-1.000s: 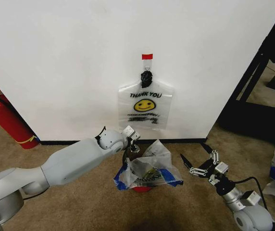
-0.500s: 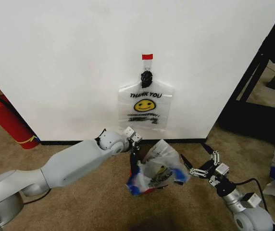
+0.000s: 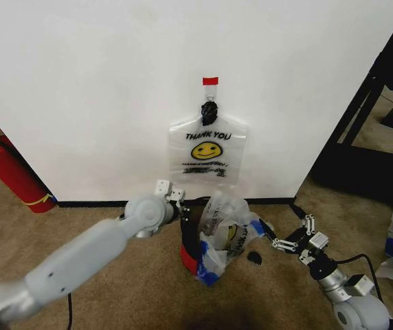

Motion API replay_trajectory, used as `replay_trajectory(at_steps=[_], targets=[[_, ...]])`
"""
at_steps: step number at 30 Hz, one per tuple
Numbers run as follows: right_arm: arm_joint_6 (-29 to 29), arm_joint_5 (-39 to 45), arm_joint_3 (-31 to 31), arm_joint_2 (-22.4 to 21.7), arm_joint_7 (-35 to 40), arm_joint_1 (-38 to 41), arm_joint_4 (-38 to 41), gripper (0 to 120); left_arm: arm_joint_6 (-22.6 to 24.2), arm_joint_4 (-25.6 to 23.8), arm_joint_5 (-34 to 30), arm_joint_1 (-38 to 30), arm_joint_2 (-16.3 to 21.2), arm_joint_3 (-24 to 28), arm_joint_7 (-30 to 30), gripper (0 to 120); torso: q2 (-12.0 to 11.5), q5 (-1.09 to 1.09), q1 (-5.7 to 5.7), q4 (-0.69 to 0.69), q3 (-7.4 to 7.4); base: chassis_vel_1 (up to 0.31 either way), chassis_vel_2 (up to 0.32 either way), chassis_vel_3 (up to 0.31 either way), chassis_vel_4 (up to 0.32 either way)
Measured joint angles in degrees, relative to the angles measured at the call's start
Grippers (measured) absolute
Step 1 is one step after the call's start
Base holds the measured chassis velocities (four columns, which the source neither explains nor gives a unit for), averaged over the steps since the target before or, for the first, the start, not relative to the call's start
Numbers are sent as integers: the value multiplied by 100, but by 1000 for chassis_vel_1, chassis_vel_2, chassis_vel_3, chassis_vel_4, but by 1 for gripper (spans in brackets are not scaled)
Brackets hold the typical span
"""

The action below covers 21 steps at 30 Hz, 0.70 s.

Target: Pick up the garbage bag from the wall and place it over the trash bin.

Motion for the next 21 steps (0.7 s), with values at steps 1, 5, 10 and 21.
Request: replay_trajectory(at_steps=[1, 5, 10, 21], targets=[[-11, 15, -3, -9, -12, -16, 1, 100, -72, -64, -16, 208, -90, -194, -89, 4, 0, -5, 0, 0, 0, 0, 0, 0, 0], [-185, 123, -4, -53, -56, -185, 40, 100, -430, -232, 119, 911, -552, -748, -382, 4, 0, -3, 0, -8, 0, 0, 0, 0, 0], [-619, 256, -147, -103, 266, -323, 171, 100, -814, -426, 910, 1539, -780, -963, -332, 4, 0, -1, 0, -4, 0, 0, 0, 0, 0], [-1879, 507, -347, -176, 2238, -570, 888, 100, -1797, -780, 2046, 2840, -1164, -1008, -355, 4, 0, -3, 0, -3, 0, 0, 0, 0, 0]])
